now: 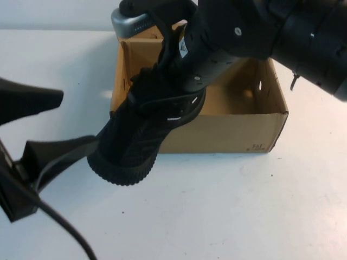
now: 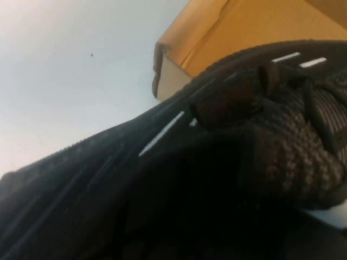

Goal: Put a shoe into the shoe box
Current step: Hand over the shoe

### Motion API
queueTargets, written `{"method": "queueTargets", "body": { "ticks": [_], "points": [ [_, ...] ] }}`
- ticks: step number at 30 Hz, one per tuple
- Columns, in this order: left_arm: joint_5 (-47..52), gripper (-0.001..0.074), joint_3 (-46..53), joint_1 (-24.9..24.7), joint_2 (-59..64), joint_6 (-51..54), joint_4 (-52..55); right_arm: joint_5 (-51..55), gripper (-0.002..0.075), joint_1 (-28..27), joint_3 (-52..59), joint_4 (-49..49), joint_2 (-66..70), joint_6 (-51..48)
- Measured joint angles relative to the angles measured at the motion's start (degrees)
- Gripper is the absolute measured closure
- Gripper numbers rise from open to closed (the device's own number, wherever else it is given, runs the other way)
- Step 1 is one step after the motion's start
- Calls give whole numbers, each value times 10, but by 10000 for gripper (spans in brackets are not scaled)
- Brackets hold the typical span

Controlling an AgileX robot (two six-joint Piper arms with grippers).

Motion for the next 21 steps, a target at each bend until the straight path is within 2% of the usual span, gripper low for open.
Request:
{"method": "queueTargets", "body": {
  "ticks": [7,15,21],
  "points": [
    [-5,232,-32,-48,58,-26,68,22,688,-32,-43,3,19,14],
    [-87,232,-34,-124,100,-40,88,44,688,-50,-51,15,27,15],
    [-167,232,-34,-180,140,-146,172,44,688,-50,-51,24,31,15]
  ]
}}
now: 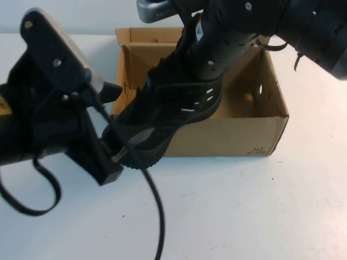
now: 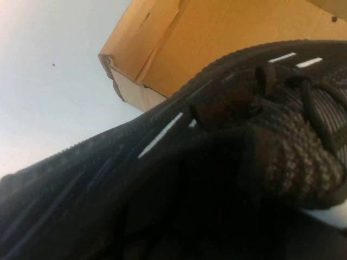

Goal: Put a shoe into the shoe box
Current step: Hand over the shoe

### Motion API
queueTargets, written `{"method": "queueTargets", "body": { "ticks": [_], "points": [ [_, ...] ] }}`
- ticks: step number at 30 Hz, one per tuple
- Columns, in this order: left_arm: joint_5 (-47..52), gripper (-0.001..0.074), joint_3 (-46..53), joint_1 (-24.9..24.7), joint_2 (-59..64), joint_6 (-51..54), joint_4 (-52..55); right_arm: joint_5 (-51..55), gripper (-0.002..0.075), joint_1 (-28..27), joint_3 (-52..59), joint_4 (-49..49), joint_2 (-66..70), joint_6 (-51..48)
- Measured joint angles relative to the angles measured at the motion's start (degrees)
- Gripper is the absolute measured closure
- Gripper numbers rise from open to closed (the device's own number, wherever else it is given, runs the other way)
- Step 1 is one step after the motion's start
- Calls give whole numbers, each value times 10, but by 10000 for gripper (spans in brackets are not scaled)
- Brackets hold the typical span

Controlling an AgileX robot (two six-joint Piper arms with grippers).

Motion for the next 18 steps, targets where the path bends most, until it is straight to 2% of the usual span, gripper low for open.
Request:
{"method": "queueTargets", "body": {
  "ticks": [4,11,13,17,18],
  "points": [
    [-42,232,0,-21,25,-62,30,0,688,0,0,1,0,0],
    [-55,247,0,-25,81,-127,43,0,689,0,0,8,0,0],
    [-59,321,0,-25,86,-143,44,2,689,0,0,9,1,0],
    [-63,605,0,-25,86,-166,46,8,689,0,0,12,1,0],
    [-63,640,0,-25,86,-173,46,10,689,0,0,13,1,-1]
  ]
}}
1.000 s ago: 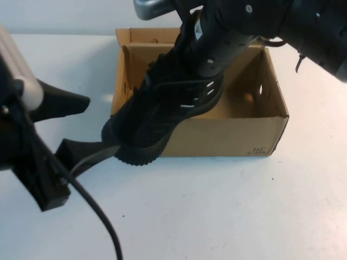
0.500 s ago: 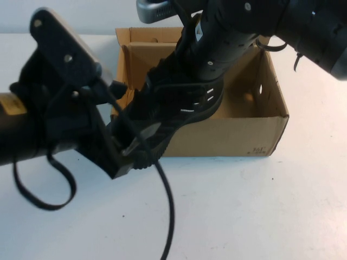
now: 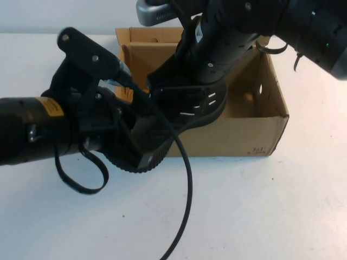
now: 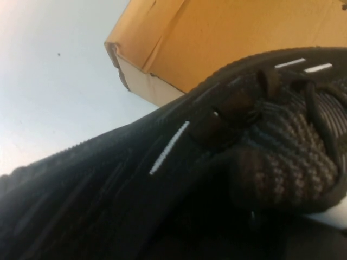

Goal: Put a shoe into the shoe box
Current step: Hand over the shoe

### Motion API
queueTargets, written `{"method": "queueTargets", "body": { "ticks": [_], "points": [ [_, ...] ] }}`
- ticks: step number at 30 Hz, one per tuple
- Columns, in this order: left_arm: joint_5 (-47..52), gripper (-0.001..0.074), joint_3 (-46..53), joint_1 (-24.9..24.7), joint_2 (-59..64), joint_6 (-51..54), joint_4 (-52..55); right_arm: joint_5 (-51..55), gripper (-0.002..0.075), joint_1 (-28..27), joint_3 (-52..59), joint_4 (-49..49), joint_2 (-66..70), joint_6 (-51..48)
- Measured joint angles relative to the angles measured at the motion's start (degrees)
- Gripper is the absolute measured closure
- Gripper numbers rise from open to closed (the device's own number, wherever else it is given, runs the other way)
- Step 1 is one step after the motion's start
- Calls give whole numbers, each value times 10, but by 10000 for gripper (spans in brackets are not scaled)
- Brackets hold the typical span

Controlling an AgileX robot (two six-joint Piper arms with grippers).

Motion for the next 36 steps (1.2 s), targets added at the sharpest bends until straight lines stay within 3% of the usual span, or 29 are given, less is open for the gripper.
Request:
{"method": "queueTargets", "body": {
  "ticks": [3,9,12,17,21,30,36],
  "points": [
    [0,688,0,0,0,-13,1,4,689,0,0,0,0,-17],
    [6,692,0,0,0,-24,1,12,689,0,-1,4,0,-90],
    [14,694,0,0,0,-24,1,16,647,0,-3,8,0,-126],
    [49,696,-3,0,-13,-20,4,19,379,0,-34,6,-5,-157],
    [78,696,-17,0,-37,-7,8,20,246,0,-73,0,-17,-166],
    [95,696,-58,0,-70,110,-12,5,208,0,-100,0,-52,-246],
    [114,696,-93,0,-75,191,-81,7,207,0,-101,2,-96,-363]
  ]
}}
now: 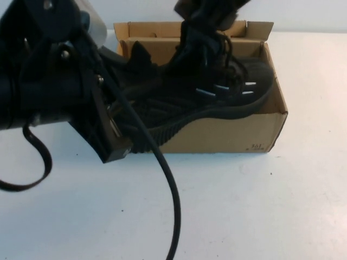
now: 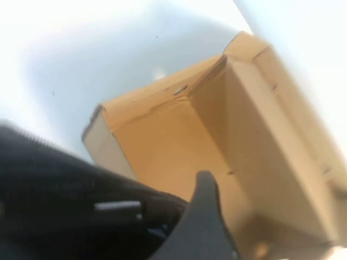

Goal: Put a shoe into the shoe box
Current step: Hand over the shoe

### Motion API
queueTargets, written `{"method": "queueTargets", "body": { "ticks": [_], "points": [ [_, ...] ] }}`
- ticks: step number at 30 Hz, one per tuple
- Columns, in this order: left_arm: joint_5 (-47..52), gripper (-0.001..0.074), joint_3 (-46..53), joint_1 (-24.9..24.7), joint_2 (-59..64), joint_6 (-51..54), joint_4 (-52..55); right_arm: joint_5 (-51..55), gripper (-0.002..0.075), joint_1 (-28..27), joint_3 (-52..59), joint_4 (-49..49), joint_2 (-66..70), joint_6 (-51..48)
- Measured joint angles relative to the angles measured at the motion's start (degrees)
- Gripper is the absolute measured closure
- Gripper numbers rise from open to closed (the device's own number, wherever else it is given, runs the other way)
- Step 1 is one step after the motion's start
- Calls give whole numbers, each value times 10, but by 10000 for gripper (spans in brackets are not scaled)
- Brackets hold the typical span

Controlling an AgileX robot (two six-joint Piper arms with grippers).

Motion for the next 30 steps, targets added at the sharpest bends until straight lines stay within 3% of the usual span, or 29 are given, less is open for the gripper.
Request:
{"method": "queueTargets", "body": {
  "ticks": [8,17,23,30],
  "points": [
    [77,697,-28,0,-1,55,-19,13,206,0,32,36,-82,-123],
    [112,697,-28,5,-1,96,-15,13,206,-6,215,62,-216,-141],
    [191,698,-29,80,6,154,-61,8,206,-6,387,112,-284,-140],
    [335,698,-29,208,54,266,-228,-60,206,-6,504,124,-321,-139]
  ]
}}
